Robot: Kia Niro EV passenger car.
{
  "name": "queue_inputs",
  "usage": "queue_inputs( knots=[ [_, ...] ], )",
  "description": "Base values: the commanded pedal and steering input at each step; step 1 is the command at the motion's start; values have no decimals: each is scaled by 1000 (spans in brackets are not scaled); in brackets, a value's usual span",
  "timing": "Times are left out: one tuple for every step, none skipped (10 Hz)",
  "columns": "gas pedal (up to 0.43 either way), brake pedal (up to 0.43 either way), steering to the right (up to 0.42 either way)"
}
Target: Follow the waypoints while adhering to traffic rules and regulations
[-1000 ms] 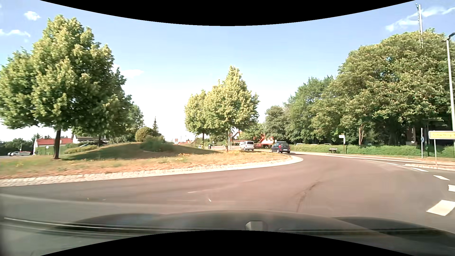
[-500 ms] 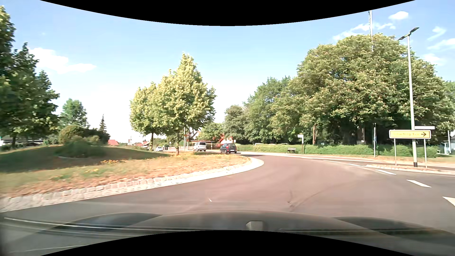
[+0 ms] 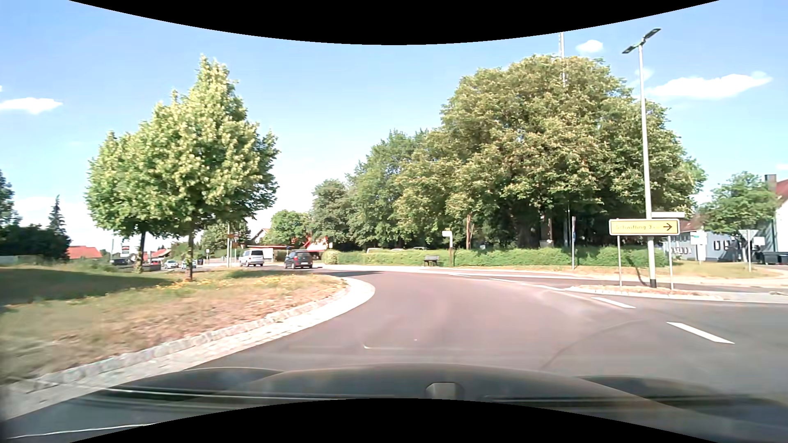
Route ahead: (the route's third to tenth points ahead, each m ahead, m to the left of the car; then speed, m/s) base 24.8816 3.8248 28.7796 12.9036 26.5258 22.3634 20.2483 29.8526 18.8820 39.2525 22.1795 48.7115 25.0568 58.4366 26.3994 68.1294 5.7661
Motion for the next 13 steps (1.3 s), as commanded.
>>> queue_inputs(
  knots=[
    [110,6,232],
    [110,12,203],
    [110,6,161],
    [110,6,129],
    [110,6,86],
    [110,6,46],
    [110,6,15],
    [110,6,-29],
    [110,6,-64],
    [110,6,-84],
    [110,6,-110],
    [110,6,-136],
    [110,6,-151]
  ],
)
